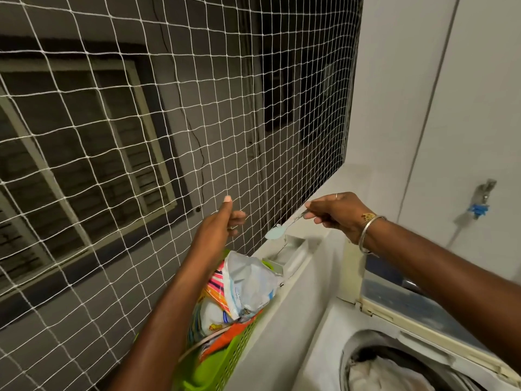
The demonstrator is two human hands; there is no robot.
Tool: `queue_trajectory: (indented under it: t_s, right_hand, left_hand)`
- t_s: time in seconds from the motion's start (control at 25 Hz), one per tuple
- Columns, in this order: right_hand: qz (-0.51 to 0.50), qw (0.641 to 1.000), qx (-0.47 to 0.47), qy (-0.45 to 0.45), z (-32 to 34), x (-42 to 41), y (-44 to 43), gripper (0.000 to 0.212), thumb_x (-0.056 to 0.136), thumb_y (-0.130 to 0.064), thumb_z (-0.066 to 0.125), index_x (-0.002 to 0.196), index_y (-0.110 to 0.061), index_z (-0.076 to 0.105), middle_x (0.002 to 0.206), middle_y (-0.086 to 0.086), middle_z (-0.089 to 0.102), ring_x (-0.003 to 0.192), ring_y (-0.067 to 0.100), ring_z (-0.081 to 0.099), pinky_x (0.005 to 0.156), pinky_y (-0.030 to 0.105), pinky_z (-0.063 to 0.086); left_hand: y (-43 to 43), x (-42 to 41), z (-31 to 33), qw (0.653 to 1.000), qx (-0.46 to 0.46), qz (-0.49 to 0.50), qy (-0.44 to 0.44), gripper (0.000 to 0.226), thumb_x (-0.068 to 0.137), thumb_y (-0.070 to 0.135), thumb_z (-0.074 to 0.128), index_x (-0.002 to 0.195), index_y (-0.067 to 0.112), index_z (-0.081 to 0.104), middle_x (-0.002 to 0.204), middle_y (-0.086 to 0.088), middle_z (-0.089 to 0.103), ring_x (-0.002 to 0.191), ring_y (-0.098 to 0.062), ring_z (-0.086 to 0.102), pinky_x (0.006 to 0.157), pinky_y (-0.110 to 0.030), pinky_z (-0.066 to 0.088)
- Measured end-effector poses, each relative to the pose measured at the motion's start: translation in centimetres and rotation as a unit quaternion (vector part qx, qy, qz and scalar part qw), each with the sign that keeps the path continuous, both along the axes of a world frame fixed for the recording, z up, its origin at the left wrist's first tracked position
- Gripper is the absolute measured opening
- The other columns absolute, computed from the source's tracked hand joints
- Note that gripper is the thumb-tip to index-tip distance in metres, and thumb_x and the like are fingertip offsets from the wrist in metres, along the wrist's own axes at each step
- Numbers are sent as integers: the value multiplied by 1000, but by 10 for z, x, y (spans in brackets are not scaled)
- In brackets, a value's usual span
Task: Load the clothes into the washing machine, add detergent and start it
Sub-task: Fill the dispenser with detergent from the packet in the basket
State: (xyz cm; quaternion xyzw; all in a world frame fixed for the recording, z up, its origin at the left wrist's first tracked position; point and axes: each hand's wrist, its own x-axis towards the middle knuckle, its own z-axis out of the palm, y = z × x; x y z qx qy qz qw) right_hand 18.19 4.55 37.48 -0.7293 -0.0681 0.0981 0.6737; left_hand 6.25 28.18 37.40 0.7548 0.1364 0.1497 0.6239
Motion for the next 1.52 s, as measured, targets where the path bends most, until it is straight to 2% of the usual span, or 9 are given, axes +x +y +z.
queue_trajectory:
  t_s: [0.32,0.48,0.72,0.84,1.0,1.2,1.32,1.4,1.52]
  right_hand:
    - [7,996,-69,60,-51,70,5,17,83,-15,77,94,-2,75,86,12,76,58,12,58,54,23,43]
    - [22,992,-107,69,-74,97,6,17,83,-14,77,93,0,74,87,15,76,53,11,55,51,22,41]
    - [50,979,-188,61,-92,114,7,13,83,-14,77,88,-2,74,66,4,73,52,11,53,48,22,39]
    - [68,971,-227,33,-100,120,7,12,83,-15,77,87,-4,75,61,1,70,54,12,53,48,21,39]
    - [86,961,-262,5,-105,127,4,7,84,-14,74,88,-10,77,76,4,71,65,13,54,55,23,38]
    - [104,960,-258,-34,-105,129,4,7,84,-7,71,85,-10,77,72,0,70,62,10,58,49,15,42]
    - [115,962,-242,-58,-112,135,2,10,85,-4,68,83,-8,77,76,2,72,71,14,63,64,21,51]
    - [121,963,-227,-83,-115,136,-2,10,86,-4,69,83,-9,77,80,4,74,74,15,64,68,25,53]
    - [123,962,-198,-139,-116,132,-3,9,84,-2,71,85,-8,77,82,4,74,71,13,63,62,19,53]
  left_hand:
    - [4,9,-3,999,-14,37,-20,59,102,51,31,110,8,71,105,-3,74,94,-16,65,70,-24,41]
    - [11,11,-6,998,-6,51,-24,60,101,54,32,108,11,72,105,-3,75,98,-17,67,70,-23,41]
    - [13,10,-4,997,10,72,-39,60,101,53,30,109,10,71,104,0,74,91,-8,67,66,-18,41]
    - [18,10,-5,996,15,78,-36,60,99,59,30,104,18,73,102,5,75,98,-13,67,73,-25,42]
    - [21,10,-7,996,11,82,-33,61,98,61,28,103,21,74,101,7,75,99,-15,67,74,-27,42]
    - [16,10,-6,997,14,66,-28,63,100,57,28,107,14,73,104,0,75,95,-13,69,68,-18,45]
    - [13,10,-7,998,6,61,-32,63,101,54,30,108,8,72,104,-6,75,90,-13,68,57,-6,46]
    - [13,8,-8,998,7,60,-31,63,101,54,29,108,9,72,104,-4,75,90,-11,68,58,-6,46]
    - [12,5,-7,998,9,62,-29,63,100,55,28,108,11,72,104,-1,75,91,-9,67,63,-12,43]
